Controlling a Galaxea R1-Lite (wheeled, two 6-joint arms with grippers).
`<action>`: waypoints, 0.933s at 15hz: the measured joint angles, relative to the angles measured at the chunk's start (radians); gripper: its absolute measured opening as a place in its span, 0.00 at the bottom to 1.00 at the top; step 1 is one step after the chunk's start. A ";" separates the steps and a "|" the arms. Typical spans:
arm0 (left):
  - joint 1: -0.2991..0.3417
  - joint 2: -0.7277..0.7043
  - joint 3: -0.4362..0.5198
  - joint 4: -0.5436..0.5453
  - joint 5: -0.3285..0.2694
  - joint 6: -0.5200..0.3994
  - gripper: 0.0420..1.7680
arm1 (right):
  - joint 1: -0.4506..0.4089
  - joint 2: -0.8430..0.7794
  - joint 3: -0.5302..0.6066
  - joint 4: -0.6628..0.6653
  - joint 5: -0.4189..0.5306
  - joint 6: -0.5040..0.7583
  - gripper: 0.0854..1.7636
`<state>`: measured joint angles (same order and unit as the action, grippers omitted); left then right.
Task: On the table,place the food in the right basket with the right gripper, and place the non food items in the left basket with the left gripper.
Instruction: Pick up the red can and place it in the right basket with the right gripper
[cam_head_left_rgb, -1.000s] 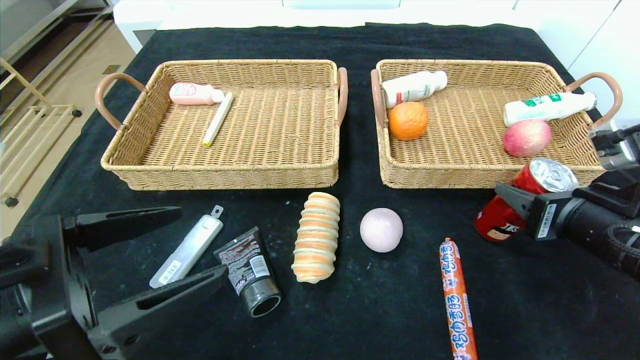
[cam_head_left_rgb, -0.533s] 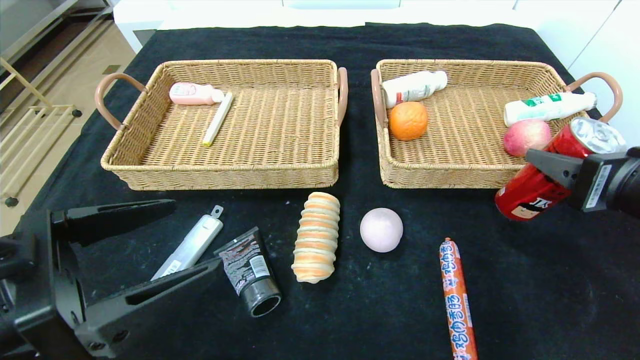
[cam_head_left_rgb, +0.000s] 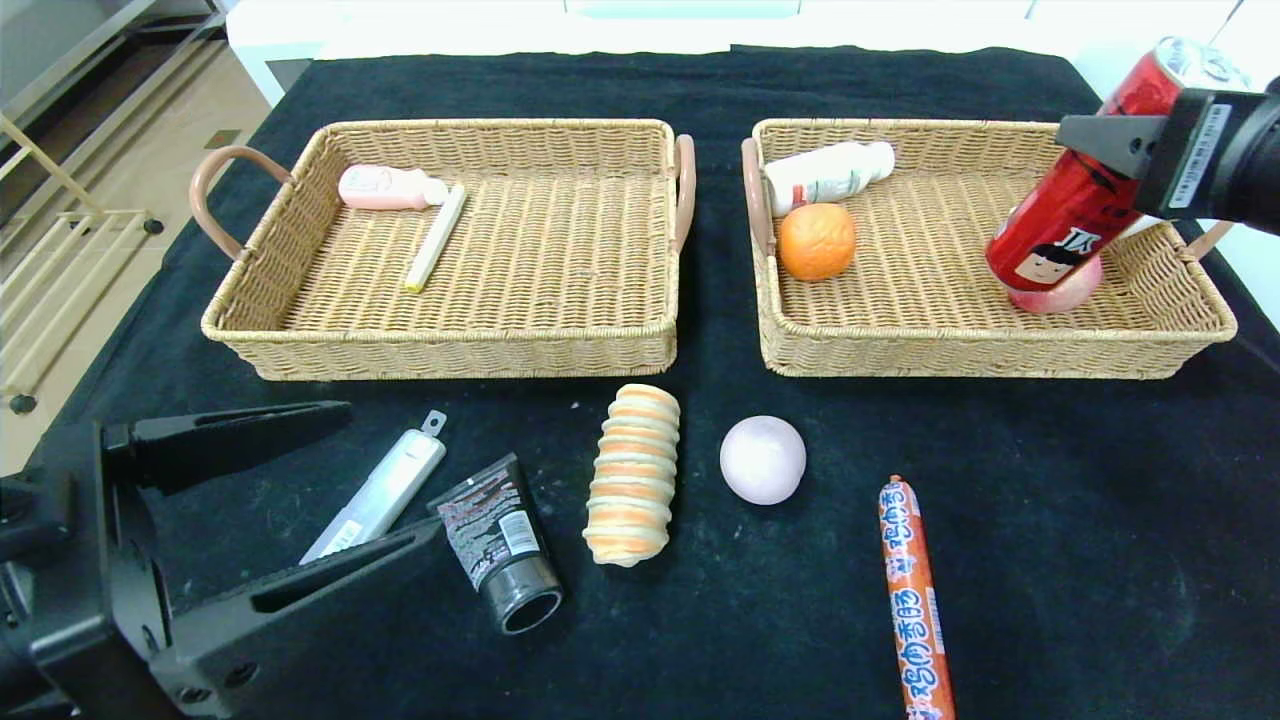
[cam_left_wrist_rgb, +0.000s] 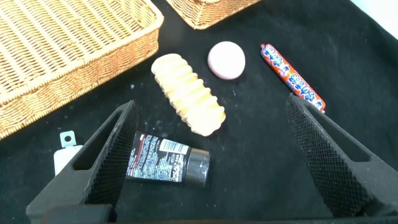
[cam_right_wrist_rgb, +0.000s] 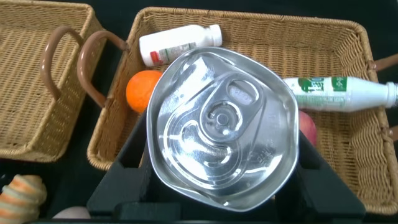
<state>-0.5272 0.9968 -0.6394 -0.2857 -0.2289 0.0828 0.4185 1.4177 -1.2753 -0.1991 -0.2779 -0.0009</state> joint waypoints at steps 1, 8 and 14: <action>0.003 0.000 -0.001 0.001 0.000 0.000 0.97 | -0.008 0.036 -0.052 0.015 0.000 -0.003 0.56; 0.012 0.011 -0.005 0.001 -0.005 -0.003 0.97 | -0.081 0.272 -0.283 0.028 0.001 0.008 0.56; 0.011 0.022 0.000 0.002 -0.007 -0.003 0.97 | -0.113 0.391 -0.382 0.027 0.002 0.025 0.56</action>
<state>-0.5157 1.0189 -0.6398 -0.2838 -0.2362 0.0794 0.3057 1.8083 -1.6577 -0.1721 -0.2760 0.0238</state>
